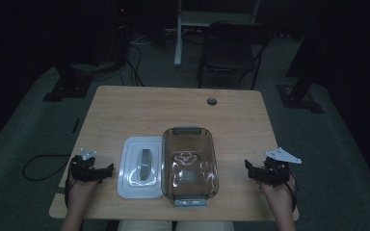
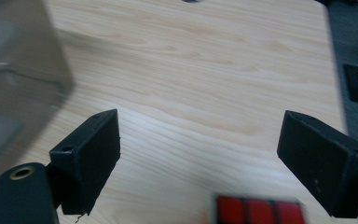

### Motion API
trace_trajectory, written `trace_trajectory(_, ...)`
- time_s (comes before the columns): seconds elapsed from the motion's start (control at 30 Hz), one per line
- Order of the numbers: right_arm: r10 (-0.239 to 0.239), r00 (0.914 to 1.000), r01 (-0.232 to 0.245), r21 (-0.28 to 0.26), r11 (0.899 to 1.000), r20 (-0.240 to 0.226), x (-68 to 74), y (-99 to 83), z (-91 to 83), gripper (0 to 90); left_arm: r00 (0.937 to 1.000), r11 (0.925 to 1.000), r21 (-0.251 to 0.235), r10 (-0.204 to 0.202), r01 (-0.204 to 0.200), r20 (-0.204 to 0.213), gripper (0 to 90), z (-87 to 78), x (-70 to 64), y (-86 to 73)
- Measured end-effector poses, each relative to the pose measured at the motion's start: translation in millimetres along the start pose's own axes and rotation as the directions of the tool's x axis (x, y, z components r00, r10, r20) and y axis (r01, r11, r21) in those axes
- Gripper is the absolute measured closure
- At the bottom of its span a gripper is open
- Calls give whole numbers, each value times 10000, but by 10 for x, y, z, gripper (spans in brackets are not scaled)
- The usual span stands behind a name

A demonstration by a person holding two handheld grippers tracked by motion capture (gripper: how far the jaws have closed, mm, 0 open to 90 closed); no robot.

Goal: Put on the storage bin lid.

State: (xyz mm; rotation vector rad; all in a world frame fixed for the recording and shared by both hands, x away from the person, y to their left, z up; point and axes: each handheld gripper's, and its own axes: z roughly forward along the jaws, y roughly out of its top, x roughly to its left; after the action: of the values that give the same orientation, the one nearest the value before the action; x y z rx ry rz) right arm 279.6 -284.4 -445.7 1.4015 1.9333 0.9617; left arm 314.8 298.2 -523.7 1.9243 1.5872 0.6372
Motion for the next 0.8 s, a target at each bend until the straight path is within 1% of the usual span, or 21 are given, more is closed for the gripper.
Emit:
trace_trajectory(0.03,96,9999,-97,62,9999,67,-45,-31,-21,131,10000,10000,0,1,-1,-1,7,0,0,0)
trace_trajectory(0.07,96,9999,-97,62,9999,67,-45,-31,-21,131,10000,10000,0,1,-1,-1,7,0,0,0)
trace_trajectory(0.1,328,9993,-329,85,9994,204,-120,-104,-61,131,10000,10000,1,2,-2,0,7,0,0,0)
trace_trajectory(0.13,328,9993,-329,85,9994,204,-120,-104,-61,131,10000,10000,1,2,-2,0,7,0,0,0)
trace_trajectory(0.17,476,9982,-484,227,9986,371,-189,-189,-88,131,10000,10000,2,2,-2,0,7,0,0,0)
trace_trajectory(0.2,476,9982,-484,227,9986,371,-189,-189,-88,131,10000,10000,2,2,-2,0,7,0,0,0)
trace_trajectory(0.23,684,9966,-700,341,9970,457,-241,-265,-107,131,10000,10000,2,0,0,0,7,0,0,0)
trace_trajectory(0.27,684,9966,-700,341,9970,457,-241,-265,-107,131,10000,10000,2,0,0,0,7,0,0,0)
trace_trajectory(0.3,805,9952,-829,433,9956,549,-275,-330,-117,131,10000,10000,0,1,-1,0,7,0,0,0)
trace_trajectory(0.33,805,9952,-829,433,9956,549,-275,-330,-117,131,10000,10000,0,1,-1,0,7,0,0,0)
trace_trajectory(0.37,972,9936,-1005,592,9932,570,-303,-413,-118,131,10000,10000,2,1,-1,0,7,0,0,0)
trace_trajectory(0.4,972,9936,-1005,592,9932,570,-303,-413,-118,131,10000,10000,2,1,-1,0,7,0,0,0)
trace_trajectory(0.43,981,9934,-1023,734,9920,593,-307,-473,-109,131,10000,10000,1,2,-2,1,7,0,0,0)
trace_trajectory(0.5,1000,9932,-1047,814,9912,604,-310,-505,-103,131,10000,10000,1,2,-2,0,7,0,0,0)
trace_trajectory(0.53,1081,9927,-1123,845,9901,533,-320,-552,-94,132,10000,10000,1,0,0,2,7,0,0,0)
trace_trajectory(0.67,1284,9907,-1325,1044,9857,446,-333,-649,-55,134,10000,10000,0,-4,4,1,7,0,0,0)
trace_trajectory(0.8,1469,9890,-1477,1158,9822,158,-348,-698,2,147,10000,10000,0,2,-2,-1,7,0,0,0)
